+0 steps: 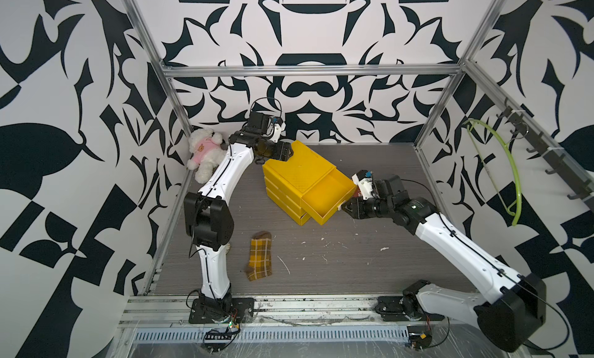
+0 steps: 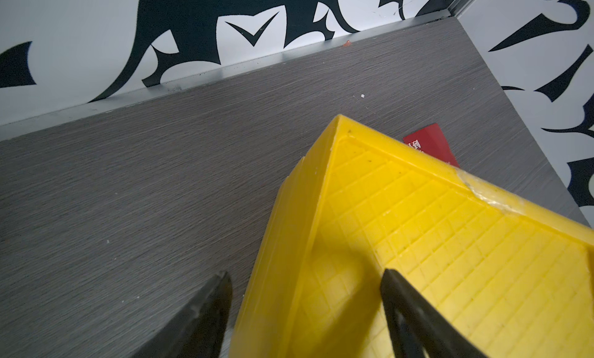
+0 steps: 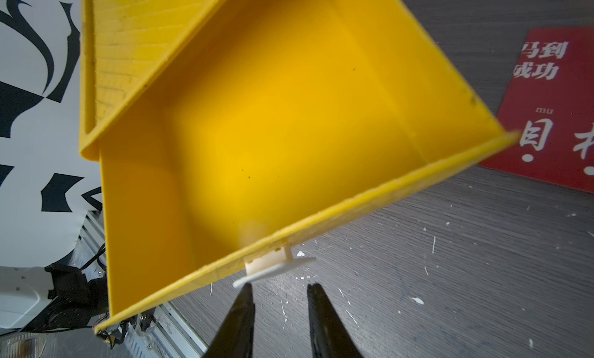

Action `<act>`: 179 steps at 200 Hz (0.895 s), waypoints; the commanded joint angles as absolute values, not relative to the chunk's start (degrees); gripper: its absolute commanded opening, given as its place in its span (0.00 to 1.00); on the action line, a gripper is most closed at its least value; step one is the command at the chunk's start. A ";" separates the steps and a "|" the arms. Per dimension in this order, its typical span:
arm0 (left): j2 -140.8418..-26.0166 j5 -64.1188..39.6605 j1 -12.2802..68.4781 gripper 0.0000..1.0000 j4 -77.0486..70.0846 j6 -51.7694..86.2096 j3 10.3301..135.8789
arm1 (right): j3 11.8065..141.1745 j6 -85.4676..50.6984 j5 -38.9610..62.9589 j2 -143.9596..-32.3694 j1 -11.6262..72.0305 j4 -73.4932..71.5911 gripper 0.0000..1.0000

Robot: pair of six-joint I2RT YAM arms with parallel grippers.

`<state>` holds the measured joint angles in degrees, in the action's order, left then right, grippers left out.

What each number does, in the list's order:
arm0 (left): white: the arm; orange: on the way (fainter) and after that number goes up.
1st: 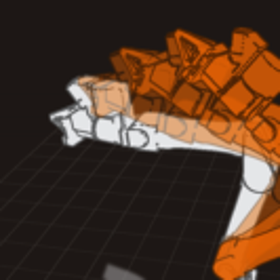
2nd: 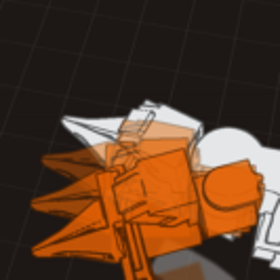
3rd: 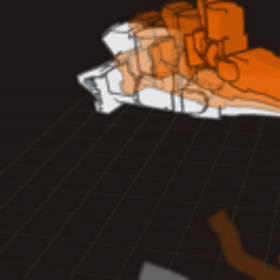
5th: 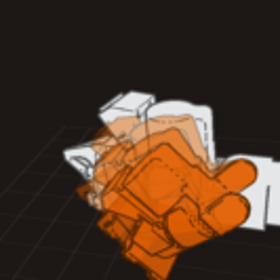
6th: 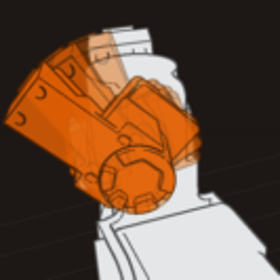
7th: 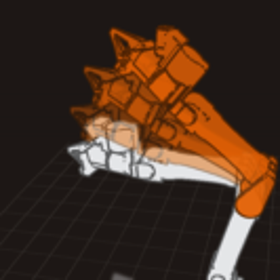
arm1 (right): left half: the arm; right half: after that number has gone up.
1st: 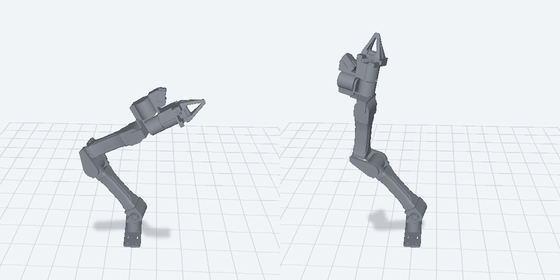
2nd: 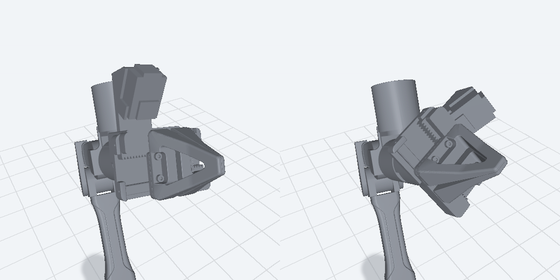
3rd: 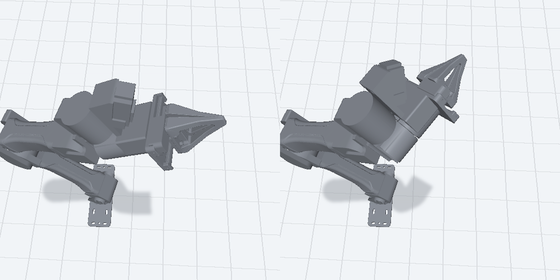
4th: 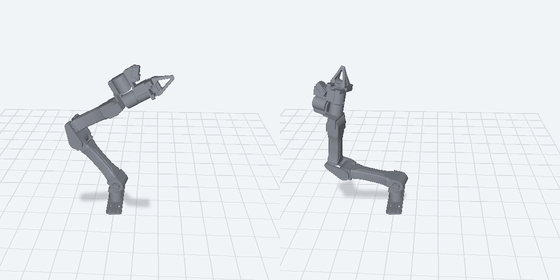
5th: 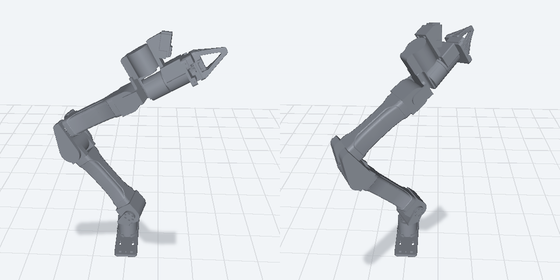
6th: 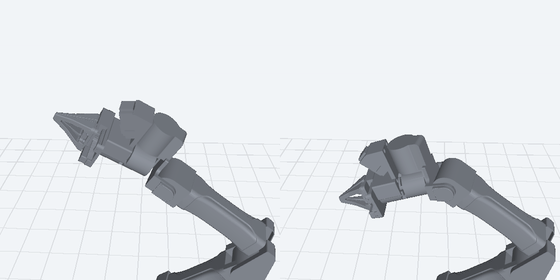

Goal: Take the postcards out of the drawer
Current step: Close the drawer of the storage box.

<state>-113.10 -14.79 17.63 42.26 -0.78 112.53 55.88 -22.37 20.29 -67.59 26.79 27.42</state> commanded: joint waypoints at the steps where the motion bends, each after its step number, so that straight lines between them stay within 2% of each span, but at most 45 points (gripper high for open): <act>1: -115.22 -15.55 17.32 0.78 44.91 -2.12 111.53 | 59.20 -22.40 20.27 -69.19 27.58 22.08 0.32; 74: -114.48 -16.07 17.31 0.76 45.00 -2.72 111.32 | 62.11 -22.06 19.38 -76.65 28.26 12.04 0.26; 179: -114.30 -16.17 17.31 0.76 45.04 -2.99 111.01 | 66.80 -22.99 17.62 -85.85 29.97 2.38 0.27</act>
